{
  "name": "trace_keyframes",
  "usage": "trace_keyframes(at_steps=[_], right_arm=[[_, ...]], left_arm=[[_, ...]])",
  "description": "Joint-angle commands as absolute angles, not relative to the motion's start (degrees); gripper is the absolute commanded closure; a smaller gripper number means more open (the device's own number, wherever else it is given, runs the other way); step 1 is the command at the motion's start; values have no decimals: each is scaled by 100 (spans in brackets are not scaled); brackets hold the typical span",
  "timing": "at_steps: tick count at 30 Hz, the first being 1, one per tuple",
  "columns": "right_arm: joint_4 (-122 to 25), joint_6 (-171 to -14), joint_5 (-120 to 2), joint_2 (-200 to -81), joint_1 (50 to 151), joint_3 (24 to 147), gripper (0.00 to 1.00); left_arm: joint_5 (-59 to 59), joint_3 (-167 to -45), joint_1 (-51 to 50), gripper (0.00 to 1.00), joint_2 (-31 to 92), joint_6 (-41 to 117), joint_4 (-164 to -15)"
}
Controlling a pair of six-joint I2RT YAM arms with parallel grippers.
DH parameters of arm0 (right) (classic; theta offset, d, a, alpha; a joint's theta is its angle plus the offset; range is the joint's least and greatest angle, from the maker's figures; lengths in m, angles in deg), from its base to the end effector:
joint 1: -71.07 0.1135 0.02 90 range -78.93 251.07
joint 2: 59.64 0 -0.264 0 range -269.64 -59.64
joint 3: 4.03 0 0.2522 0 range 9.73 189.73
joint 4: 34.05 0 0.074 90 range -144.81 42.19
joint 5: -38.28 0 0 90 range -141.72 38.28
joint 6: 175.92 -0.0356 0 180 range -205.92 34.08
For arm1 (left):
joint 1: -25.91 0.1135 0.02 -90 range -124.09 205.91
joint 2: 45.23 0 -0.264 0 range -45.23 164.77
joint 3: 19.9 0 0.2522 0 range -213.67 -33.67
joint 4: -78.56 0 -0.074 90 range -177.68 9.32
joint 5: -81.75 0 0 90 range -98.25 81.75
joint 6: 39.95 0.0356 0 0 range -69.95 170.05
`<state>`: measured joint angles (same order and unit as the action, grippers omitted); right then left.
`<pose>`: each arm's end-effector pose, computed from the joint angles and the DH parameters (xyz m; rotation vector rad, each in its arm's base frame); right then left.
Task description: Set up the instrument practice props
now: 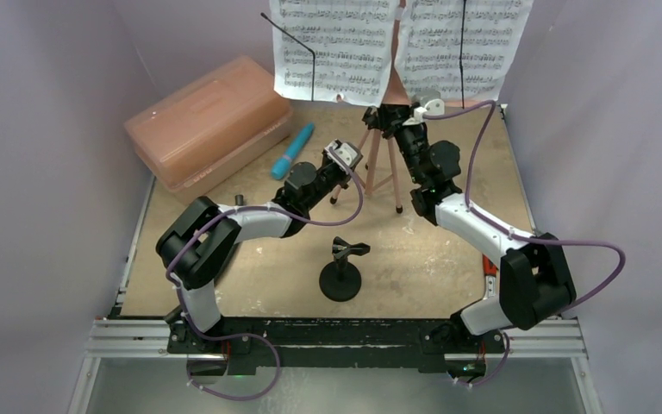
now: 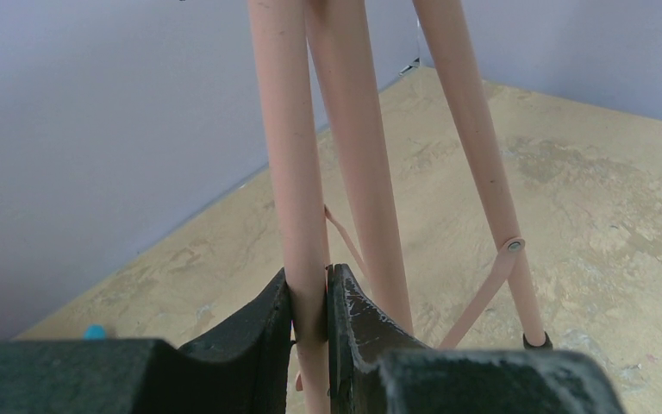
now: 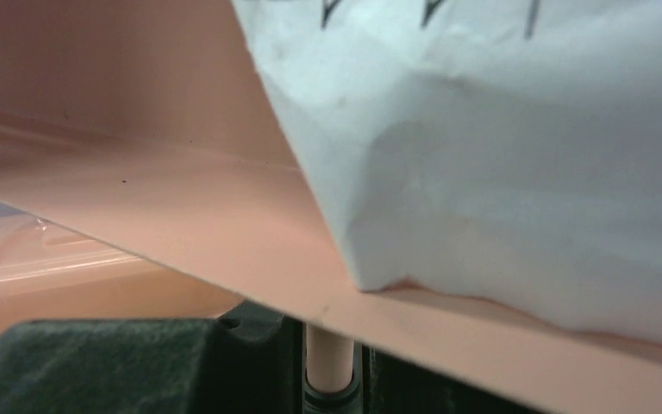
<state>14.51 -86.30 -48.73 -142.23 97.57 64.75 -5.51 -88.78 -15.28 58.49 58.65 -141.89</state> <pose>0.2880 0.1415 0.3775 -0.1723 0.9572 0.4068 0.2989 -0.2638 0.2366 0.6638 1.3368 -0.4960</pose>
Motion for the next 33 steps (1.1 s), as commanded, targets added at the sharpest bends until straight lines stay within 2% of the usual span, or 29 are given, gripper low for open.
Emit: trace_keyframes(at_steps=[1, 10, 33], right_arm=[[2632, -8615, -5121, -14005, 9629, 7357, 100], [2349, -8610, -5480, -13987, 9441, 7897, 100], [2277, -8467, -5454, -13645, 9210, 8279, 100]], left_arm=[[-519, -9225, -1559, 100, 5826, 6119, -14574], [-733, -9376, -1558, 100, 5921, 6235, -14363], [-1146, -9944, -1558, 100, 6398, 6503, -13649]])
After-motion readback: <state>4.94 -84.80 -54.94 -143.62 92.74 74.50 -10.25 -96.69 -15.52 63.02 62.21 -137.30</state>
